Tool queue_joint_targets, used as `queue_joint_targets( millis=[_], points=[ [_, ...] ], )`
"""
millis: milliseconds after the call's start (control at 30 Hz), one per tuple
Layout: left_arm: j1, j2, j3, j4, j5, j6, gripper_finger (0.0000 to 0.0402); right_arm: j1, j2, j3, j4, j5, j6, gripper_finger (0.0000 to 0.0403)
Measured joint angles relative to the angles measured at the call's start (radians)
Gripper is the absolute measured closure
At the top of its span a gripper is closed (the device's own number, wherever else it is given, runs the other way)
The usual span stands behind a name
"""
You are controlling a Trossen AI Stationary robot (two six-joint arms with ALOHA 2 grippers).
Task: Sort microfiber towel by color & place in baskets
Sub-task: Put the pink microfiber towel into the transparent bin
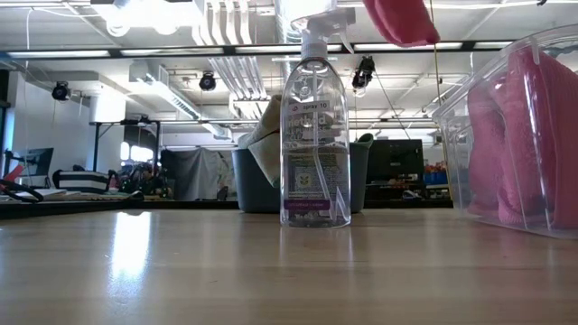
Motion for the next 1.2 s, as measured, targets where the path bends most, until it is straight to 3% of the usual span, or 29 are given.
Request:
queue_joint_targets(
  millis=[400,867,1200],
  points=[
    [0.0,-0.008,0.0,-0.039,-0.003,0.0,0.0238,0.005,-0.109,-0.155,-0.006,-0.092,0.089,0.0394],
    [0.0,-0.013,0.0,-0.048,-0.027,-0.016,0.0238,0.018,-0.388,-0.608,0.002,-0.107,0.277,0.0394],
    [0.0,-0.013,0.0,-0.047,-0.028,-0.041,0.0238,0.126,-0.611,-0.955,0.255,-0.142,0.391,0.0394]
  ],
)
